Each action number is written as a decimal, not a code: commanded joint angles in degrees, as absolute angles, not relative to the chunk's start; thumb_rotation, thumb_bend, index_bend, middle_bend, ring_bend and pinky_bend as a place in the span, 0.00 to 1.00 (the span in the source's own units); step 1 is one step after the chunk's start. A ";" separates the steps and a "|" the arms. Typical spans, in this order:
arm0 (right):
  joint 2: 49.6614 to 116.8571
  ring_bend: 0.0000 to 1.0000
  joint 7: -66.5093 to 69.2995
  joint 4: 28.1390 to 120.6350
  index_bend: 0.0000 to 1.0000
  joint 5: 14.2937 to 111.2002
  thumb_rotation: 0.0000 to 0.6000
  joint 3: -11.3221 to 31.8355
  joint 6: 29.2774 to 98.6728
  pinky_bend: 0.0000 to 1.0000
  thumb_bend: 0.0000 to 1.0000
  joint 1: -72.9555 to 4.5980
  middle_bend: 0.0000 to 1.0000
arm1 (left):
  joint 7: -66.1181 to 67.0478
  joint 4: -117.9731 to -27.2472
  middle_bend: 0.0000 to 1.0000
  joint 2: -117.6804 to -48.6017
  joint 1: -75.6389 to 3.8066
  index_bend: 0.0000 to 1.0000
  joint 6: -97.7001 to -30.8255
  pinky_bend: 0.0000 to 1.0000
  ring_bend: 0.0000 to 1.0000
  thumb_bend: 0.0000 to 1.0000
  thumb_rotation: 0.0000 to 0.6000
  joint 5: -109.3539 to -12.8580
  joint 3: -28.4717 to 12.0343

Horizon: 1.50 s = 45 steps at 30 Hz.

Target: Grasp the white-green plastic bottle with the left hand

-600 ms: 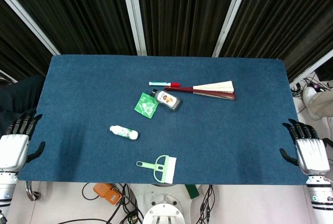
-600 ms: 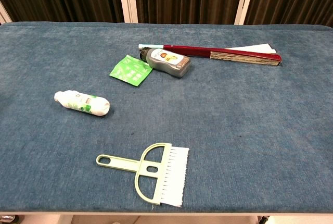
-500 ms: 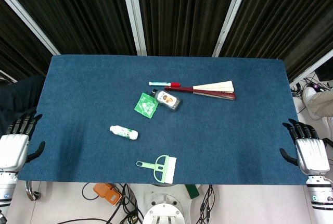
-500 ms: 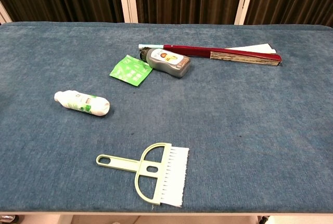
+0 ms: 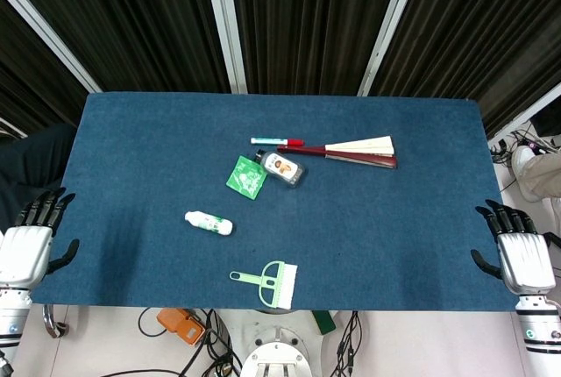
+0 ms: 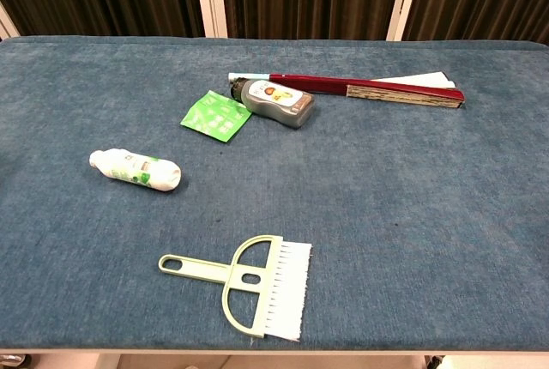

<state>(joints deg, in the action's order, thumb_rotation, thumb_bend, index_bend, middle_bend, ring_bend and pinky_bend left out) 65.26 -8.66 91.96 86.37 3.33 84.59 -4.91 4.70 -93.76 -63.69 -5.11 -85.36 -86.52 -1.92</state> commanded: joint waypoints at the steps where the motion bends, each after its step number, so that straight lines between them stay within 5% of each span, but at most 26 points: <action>1: 65.14 0.21 -8.44 92.17 0.26 86.02 1.00 3.35 84.13 0.22 0.35 -5.01 0.21 | 6.23 -94.35 0.04 -64.52 -5.09 0.09 -85.61 0.13 0.03 0.32 1.00 -86.77 -1.83; 8: 65.08 0.21 -8.56 92.44 0.26 86.09 1.00 3.23 83.48 0.22 0.35 -5.34 0.21 | 12.69 -98.55 0.04 -66.18 -9.59 0.09 -77.23 0.13 0.03 0.32 1.00 -89.66 0.39; 21: 65.06 0.21 -8.64 92.38 0.26 86.10 1.00 3.14 83.34 0.22 0.35 -5.42 0.20 | 20.81 -102.69 0.09 -75.35 -21.51 0.09 -61.97 0.13 0.03 0.30 1.00 -83.71 -4.13; 45: 65.17 0.21 -9.36 92.53 0.26 85.78 1.00 3.10 82.67 0.22 0.35 -5.80 0.21 | 25.95 -92.18 0.28 -87.36 -31.13 0.26 -55.67 0.13 0.03 0.29 1.00 -73.68 -6.80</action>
